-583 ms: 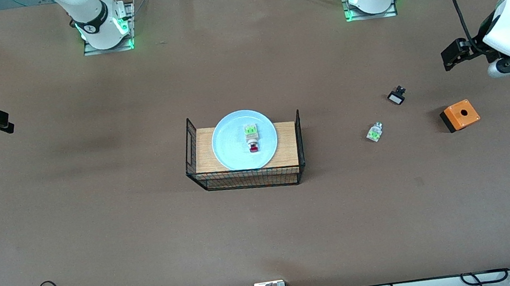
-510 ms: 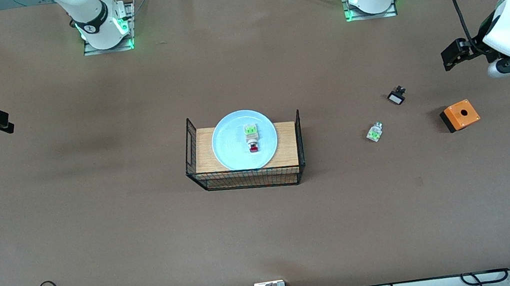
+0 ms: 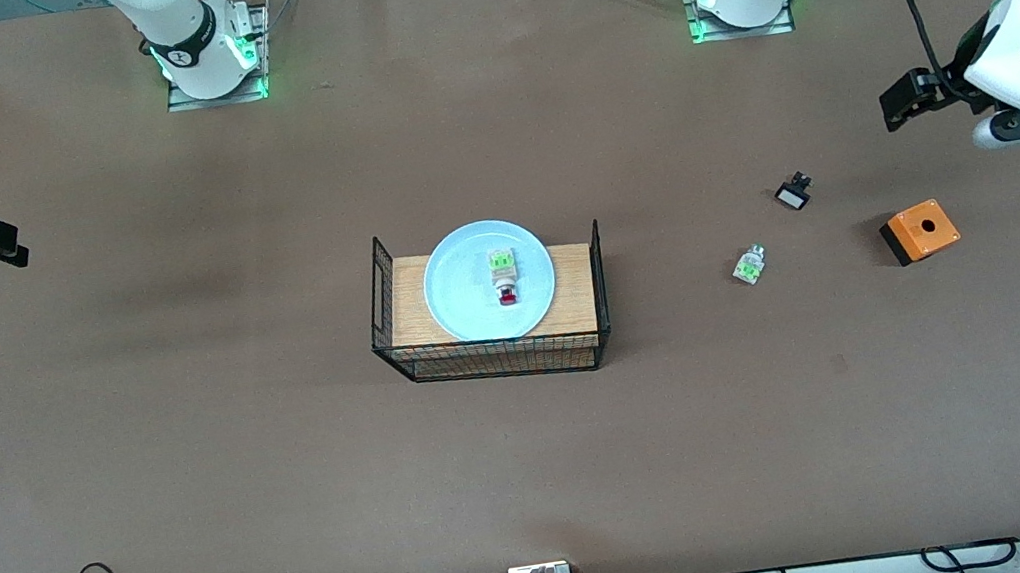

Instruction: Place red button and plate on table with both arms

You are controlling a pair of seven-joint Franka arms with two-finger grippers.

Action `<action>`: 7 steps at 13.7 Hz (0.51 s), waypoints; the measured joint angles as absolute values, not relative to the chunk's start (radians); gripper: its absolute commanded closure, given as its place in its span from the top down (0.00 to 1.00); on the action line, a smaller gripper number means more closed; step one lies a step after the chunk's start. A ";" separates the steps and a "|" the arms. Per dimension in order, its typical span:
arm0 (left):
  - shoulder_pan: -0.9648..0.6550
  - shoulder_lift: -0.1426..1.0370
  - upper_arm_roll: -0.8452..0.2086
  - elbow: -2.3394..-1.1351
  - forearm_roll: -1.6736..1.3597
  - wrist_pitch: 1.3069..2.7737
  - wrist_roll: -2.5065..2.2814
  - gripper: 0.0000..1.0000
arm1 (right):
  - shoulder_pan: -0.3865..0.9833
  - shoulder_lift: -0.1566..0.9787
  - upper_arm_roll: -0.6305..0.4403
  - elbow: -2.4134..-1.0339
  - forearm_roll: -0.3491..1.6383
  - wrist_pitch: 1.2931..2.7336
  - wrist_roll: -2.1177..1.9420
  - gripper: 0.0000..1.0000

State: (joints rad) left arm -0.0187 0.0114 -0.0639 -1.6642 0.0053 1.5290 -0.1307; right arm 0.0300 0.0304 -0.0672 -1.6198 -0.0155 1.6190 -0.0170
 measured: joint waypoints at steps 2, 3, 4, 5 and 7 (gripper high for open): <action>-0.021 0.011 -0.078 -1.662 -0.072 1.518 -0.131 1.00 | 0.030 0.030 -0.067 -1.620 -0.015 1.619 -0.017 1.00; -0.023 0.012 -0.096 -1.659 -0.112 1.518 -0.131 1.00 | 0.030 0.030 -0.067 -1.620 -0.015 1.619 -0.017 1.00; -0.026 0.013 -0.124 -1.651 -0.139 1.518 -0.135 1.00 | 0.030 0.030 -0.067 -1.620 -0.015 1.619 -0.017 1.00; -0.028 0.020 -0.162 -1.637 -0.153 1.518 -0.155 1.00 | 0.030 0.030 -0.067 -1.620 -0.015 1.619 -0.017 1.00; -0.037 0.066 -0.261 -1.580 -0.161 1.519 -0.253 1.00 | 0.031 0.031 -0.067 -1.620 -0.015 1.619 -0.017 1.00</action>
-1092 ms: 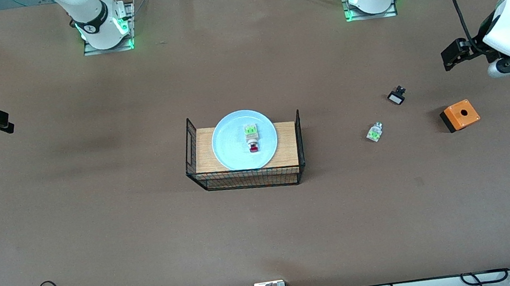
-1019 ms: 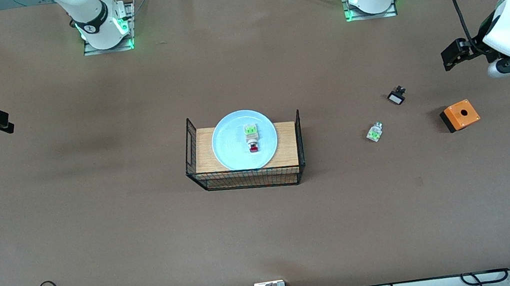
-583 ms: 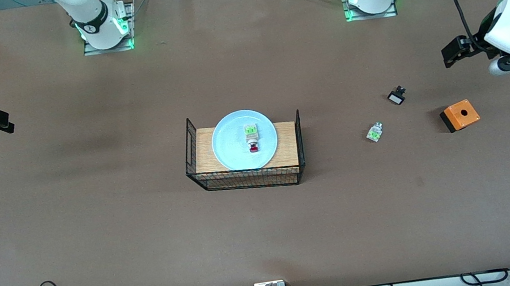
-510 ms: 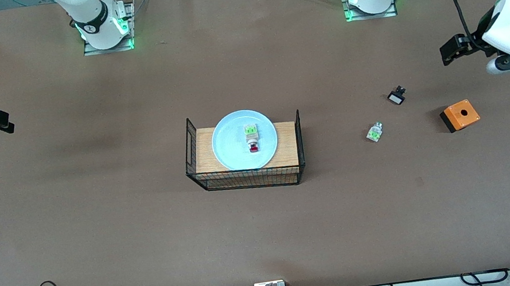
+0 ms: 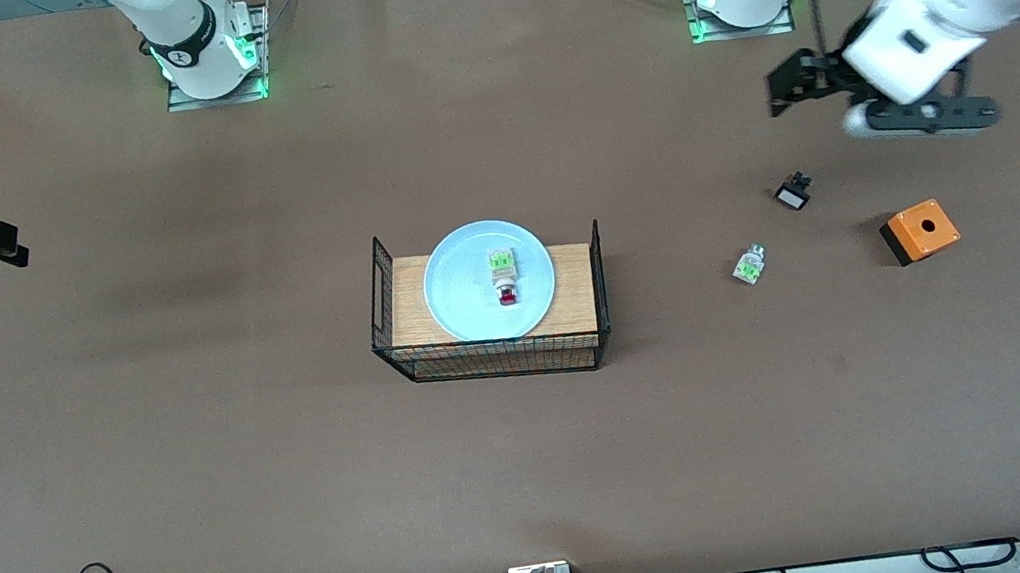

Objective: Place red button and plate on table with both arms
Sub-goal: 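Reach the left gripper down to the red button on the plate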

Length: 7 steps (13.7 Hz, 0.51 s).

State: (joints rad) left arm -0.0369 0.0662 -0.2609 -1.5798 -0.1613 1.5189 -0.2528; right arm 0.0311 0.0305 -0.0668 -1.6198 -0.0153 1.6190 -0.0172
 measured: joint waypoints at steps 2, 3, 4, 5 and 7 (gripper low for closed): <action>-0.070 0.150 -0.342 -1.511 -0.162 1.536 -0.414 1.00 | 0.039 0.031 -0.066 -1.620 -0.015 1.619 -0.017 1.00; -0.104 0.198 -0.360 -1.479 -0.162 1.570 -0.494 1.00 | 0.046 0.032 -0.066 -1.620 -0.015 1.619 -0.017 1.00; -0.144 0.247 -0.366 -1.452 -0.162 1.623 -0.565 1.00 | 0.052 0.033 -0.066 -1.620 -0.015 1.619 -0.017 1.00; -0.184 0.292 -0.367 -1.431 -0.161 1.687 -0.623 1.00 | 0.056 0.034 -0.066 -1.620 -0.015 1.619 -0.017 1.00; -0.252 0.371 -0.366 -1.406 -0.156 1.815 -0.684 1.00 | 0.057 0.034 -0.066 -1.620 -0.015 1.619 -0.017 1.00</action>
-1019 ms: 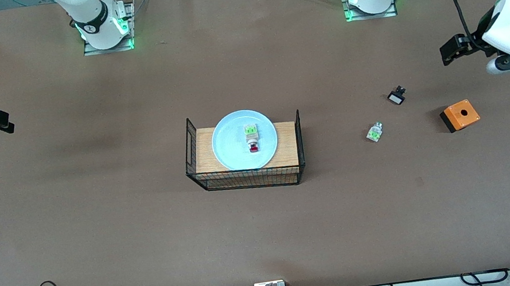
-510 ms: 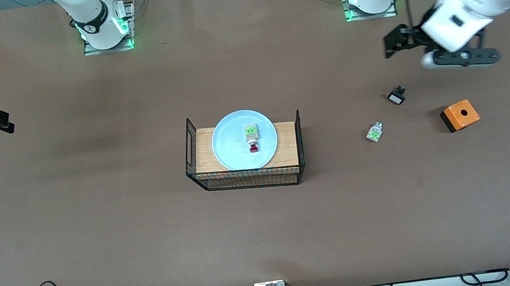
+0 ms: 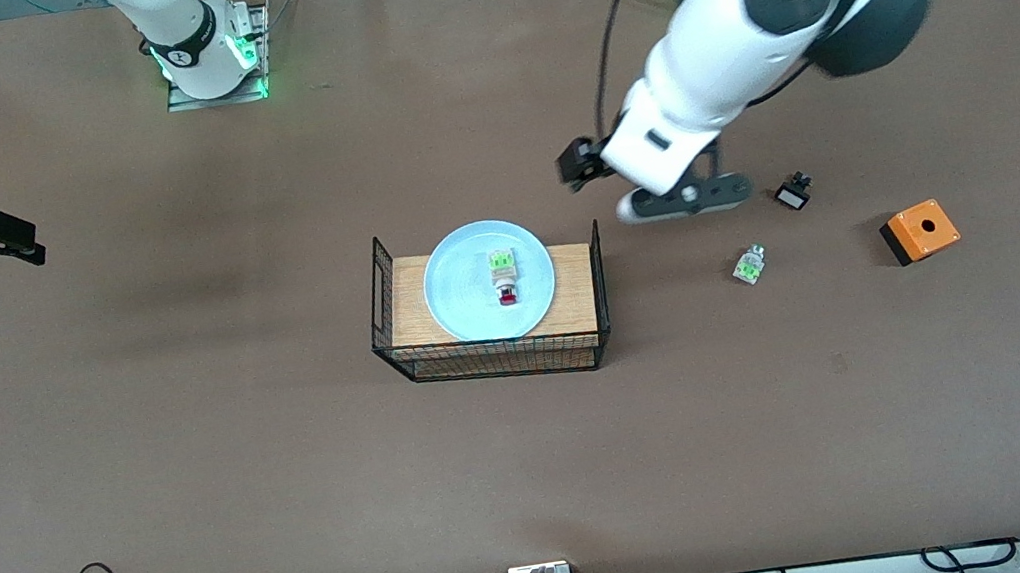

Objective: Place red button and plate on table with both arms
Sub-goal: 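Reach the left gripper down to the red button on the plate, then close the left gripper on the red button and lift it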

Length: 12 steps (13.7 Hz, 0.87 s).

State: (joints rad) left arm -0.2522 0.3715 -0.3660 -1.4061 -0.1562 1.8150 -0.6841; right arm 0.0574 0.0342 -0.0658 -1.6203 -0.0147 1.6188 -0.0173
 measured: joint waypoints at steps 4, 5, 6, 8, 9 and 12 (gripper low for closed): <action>-0.364 0.507 -0.364 -1.360 0.015 1.946 -0.799 1.00 | 0.057 0.035 -0.067 -1.621 -0.015 1.619 -0.017 1.00; -0.395 0.543 -0.364 -1.332 0.072 1.949 -0.840 1.00 | 0.057 0.036 -0.067 -1.621 -0.015 1.619 -0.017 1.00; -0.428 0.580 -0.364 -1.305 0.128 1.951 -0.872 1.00 | 0.057 0.037 -0.067 -1.621 -0.015 1.619 -0.017 1.00; -0.486 0.654 -0.363 -1.255 0.217 1.961 -0.911 1.00 | 0.057 0.038 -0.068 -1.621 -0.015 1.619 -0.016 1.00; -0.506 0.687 -0.362 -1.237 0.243 1.973 -0.925 1.00 | 0.057 0.038 -0.068 -1.621 -0.015 1.620 -0.016 1.00; -0.527 0.738 -0.360 -1.216 0.280 2.035 -0.978 0.99 | 0.057 0.044 -0.069 -1.621 -0.015 1.620 -0.016 1.00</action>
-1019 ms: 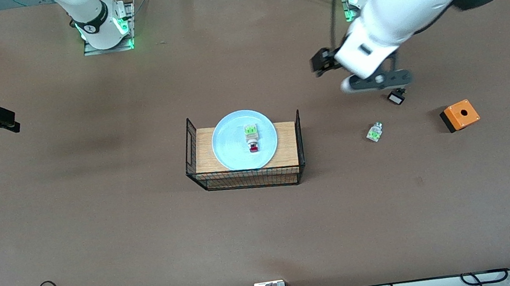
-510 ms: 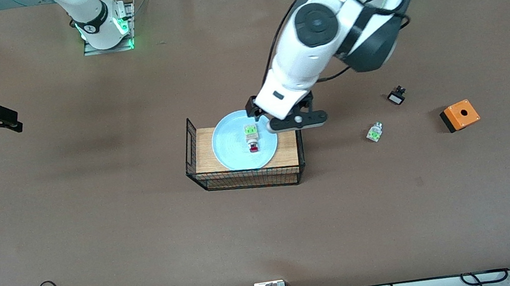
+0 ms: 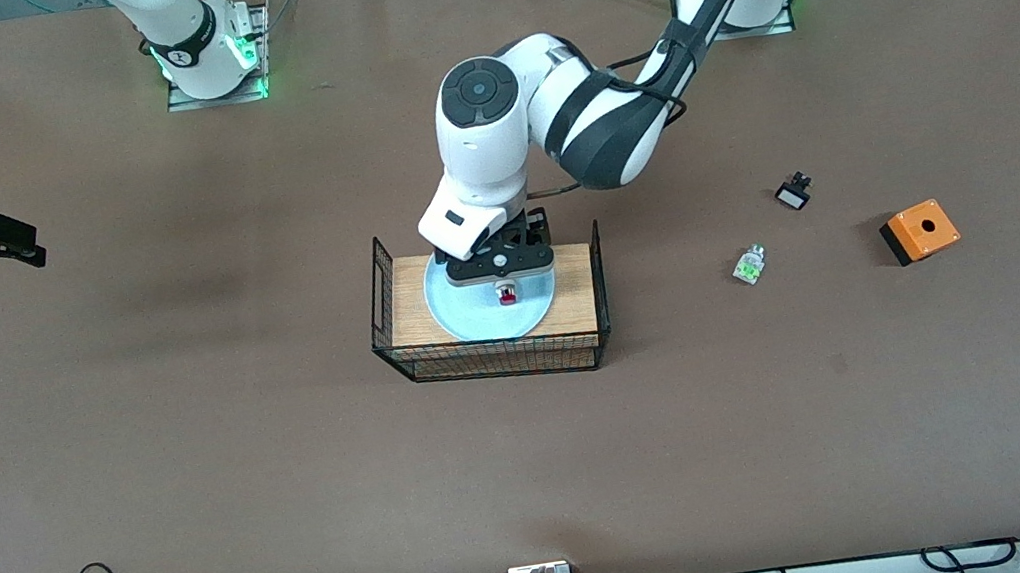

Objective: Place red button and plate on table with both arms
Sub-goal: 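Close the left gripper on the red button and lift it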

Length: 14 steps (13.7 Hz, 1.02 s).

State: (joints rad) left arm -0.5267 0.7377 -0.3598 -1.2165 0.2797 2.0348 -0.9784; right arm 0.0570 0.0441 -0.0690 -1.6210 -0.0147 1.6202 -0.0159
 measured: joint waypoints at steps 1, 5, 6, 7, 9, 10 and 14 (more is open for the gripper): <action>-0.527 0.741 -0.359 -1.214 0.304 2.038 -0.983 0.96 | 0.057 0.048 -0.069 -1.621 -0.015 1.620 -0.016 1.00; -0.527 0.755 -0.357 -1.213 0.374 2.037 -0.994 0.68 | 0.057 0.066 -0.069 -1.621 -0.015 1.634 -0.016 1.00; -0.528 0.760 -0.357 -1.213 0.374 2.037 -0.994 0.61 | 0.057 0.070 -0.069 -1.621 -0.014 1.636 -0.015 1.00; -0.530 0.763 -0.357 -1.214 0.374 2.037 -0.994 0.44 | 0.057 0.072 -0.069 -1.621 -0.014 1.637 -0.015 1.00; -0.534 0.766 -0.357 -1.214 0.374 2.037 -0.995 0.23 | 0.057 0.073 -0.069 -1.621 -0.014 1.637 -0.015 1.00; -0.534 0.766 -0.357 -1.214 0.374 2.037 -0.995 0.13 | 0.057 0.074 -0.069 -1.621 -0.014 1.638 -0.015 1.00; -0.527 0.753 -0.357 -1.200 0.374 2.007 -0.995 0.11 | 0.057 0.074 -0.069 -1.621 -0.014 1.637 -0.015 1.00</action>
